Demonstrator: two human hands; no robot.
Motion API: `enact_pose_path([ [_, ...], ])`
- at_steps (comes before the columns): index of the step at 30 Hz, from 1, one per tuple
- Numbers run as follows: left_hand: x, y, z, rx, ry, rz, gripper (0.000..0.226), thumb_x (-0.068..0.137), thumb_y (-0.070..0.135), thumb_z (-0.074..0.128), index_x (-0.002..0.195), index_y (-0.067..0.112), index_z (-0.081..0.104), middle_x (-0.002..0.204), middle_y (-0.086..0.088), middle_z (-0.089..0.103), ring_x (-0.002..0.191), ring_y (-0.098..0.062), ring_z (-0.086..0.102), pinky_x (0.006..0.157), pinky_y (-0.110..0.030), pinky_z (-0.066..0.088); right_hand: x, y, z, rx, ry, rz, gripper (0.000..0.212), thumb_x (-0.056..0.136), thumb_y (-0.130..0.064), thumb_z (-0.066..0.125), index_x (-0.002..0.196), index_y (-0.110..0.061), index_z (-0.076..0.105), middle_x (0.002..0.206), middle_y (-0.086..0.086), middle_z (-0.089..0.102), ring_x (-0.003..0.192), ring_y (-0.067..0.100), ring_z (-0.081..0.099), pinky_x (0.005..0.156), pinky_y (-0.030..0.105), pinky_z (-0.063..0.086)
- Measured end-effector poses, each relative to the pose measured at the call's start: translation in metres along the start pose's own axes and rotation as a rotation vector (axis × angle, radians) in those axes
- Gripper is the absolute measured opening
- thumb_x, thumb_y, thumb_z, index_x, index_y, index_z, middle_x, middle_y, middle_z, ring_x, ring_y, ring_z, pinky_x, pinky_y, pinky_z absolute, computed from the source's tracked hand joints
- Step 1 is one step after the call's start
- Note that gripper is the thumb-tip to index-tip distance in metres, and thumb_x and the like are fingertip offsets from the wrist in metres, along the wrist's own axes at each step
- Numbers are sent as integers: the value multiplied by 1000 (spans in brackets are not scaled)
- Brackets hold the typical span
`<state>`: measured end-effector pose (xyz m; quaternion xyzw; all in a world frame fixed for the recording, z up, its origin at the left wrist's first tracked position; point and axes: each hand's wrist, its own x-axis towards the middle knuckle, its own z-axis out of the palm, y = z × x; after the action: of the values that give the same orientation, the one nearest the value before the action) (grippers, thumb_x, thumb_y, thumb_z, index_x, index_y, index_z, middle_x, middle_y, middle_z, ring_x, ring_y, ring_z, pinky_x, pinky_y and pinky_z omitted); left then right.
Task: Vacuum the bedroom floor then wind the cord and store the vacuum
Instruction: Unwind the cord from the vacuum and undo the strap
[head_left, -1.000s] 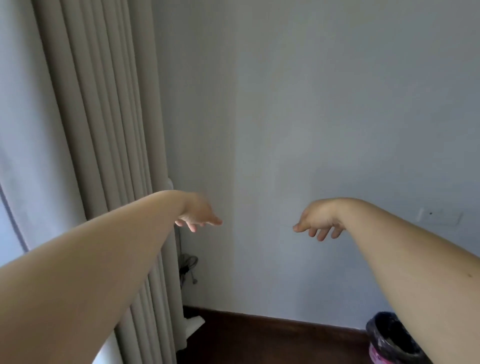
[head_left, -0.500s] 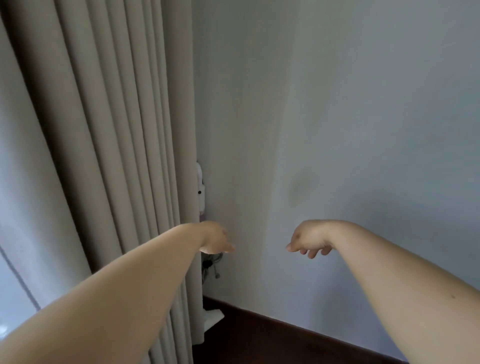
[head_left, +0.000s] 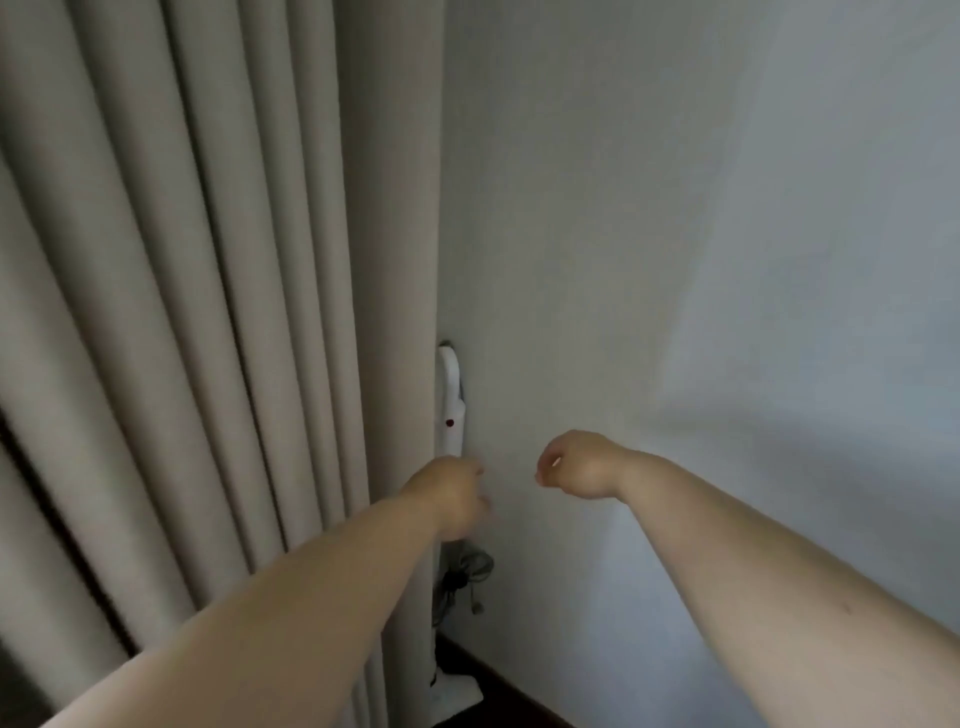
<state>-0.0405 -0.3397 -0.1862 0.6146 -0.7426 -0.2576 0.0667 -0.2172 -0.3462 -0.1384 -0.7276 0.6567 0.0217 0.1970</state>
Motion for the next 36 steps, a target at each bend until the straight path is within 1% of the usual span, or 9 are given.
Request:
enact_pose_path([
  [3, 27, 4, 1, -53, 84, -61, 37, 94, 31, 55, 128, 15, 54, 130, -3, 53, 117, -21, 52, 89, -18, 37, 62, 3, -8, 2, 30, -105, 39, 97, -28, 52, 126, -4, 61, 134, 13, 57, 123, 27, 52, 101, 30, 41],
  [8, 64, 13, -1, -88, 250, -186, 45, 95, 31, 55, 137, 18, 47, 141, -5, 45, 126, -18, 43, 91, -10, 25, 162, -2, -18, 82, 39, -278, 42, 97, -25, 51, 132, -3, 51, 138, 16, 52, 126, 30, 49, 97, 27, 37],
  [13, 92, 16, 0, -66, 326, -269, 49, 99, 26, 50, 144, 15, 37, 151, -7, 35, 140, -17, 29, 104, -12, 17, 235, -19, -22, 342, -82, -409, 73, 94, -7, 52, 154, -13, 12, 156, 14, 26, 140, 28, 31, 112, 26, 26],
  [16, 101, 9, 5, -63, 322, -310, 56, 99, 27, 48, 150, 17, 27, 159, -4, 23, 147, -15, 15, 108, -10, 8, 264, -28, -17, 417, -112, -437, 78, 92, 0, 49, 154, -19, 6, 159, 12, 13, 144, 27, 22, 110, 25, 24],
  [20, 110, 1, 8, -66, 356, -356, 59, 99, 27, 49, 151, 18, 24, 160, -6, 19, 148, -15, 13, 110, -11, 7, 286, -35, -12, 452, -147, -477, 71, 93, 5, 40, 154, -20, 13, 154, 13, 27, 137, 28, 34, 108, 24, 27],
  [24, 115, 8, 8, -95, 387, -366, 55, 98, 22, 51, 148, 13, 30, 154, -7, 31, 143, -18, 26, 108, -14, 14, 285, -31, -13, 446, -123, -501, 65, 92, 5, 38, 150, -22, 28, 148, 16, 35, 132, 31, 39, 107, 29, 31],
  [28, 116, 14, 11, -139, 394, -407, 60, 95, 26, 54, 148, 12, 29, 150, -9, 38, 135, -24, 39, 109, -26, 29, 262, -18, -13, 396, -129, -545, 65, 86, 7, 43, 145, -20, 36, 143, 16, 42, 129, 32, 43, 109, 38, 37],
  [31, 113, 19, 14, -174, 381, -426, 65, 97, 30, 52, 151, 11, 22, 151, -9, 36, 136, -24, 39, 107, -26, 30, 235, -8, -11, 352, -106, -603, 51, 86, 2, 54, 134, -15, 49, 135, 11, 53, 123, 27, 51, 104, 35, 42],
  [36, 91, 32, 32, -187, 356, -379, 35, 97, 33, 52, 124, 10, 53, 122, -8, 62, 110, -24, 58, 84, -26, 41, 178, 10, 1, 226, -40, -607, 41, 93, -7, 50, 132, -18, 54, 136, 5, 55, 124, 23, 52, 104, 24, 36],
])
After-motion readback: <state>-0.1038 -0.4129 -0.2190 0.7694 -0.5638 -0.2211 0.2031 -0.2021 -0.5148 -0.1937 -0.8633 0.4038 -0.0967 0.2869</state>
